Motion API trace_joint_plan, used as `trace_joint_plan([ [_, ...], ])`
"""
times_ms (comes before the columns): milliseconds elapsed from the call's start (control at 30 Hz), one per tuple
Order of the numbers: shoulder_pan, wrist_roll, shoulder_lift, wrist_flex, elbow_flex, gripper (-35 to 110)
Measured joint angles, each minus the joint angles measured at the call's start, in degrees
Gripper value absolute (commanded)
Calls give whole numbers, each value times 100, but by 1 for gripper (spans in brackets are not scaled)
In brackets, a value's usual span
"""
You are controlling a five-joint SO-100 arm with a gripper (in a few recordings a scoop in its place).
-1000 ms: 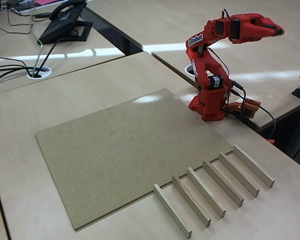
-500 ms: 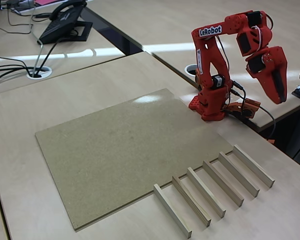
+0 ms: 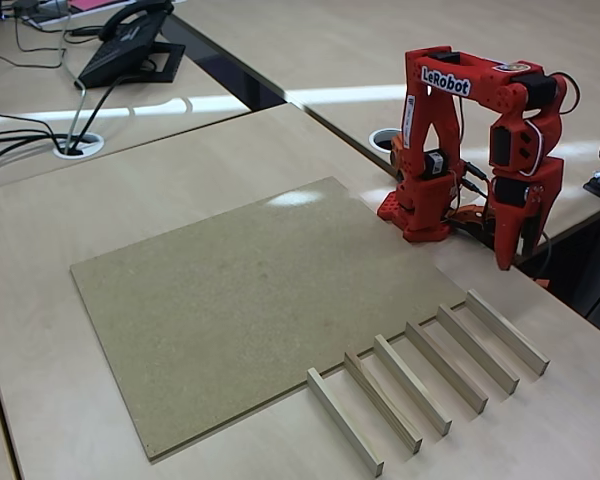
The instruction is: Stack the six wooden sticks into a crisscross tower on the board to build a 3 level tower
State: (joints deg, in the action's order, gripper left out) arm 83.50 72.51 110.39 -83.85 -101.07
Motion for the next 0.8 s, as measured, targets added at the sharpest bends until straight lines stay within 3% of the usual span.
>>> trace_joint_plan([
  [800, -185, -290, -1459, 1380, -668, 19],
])
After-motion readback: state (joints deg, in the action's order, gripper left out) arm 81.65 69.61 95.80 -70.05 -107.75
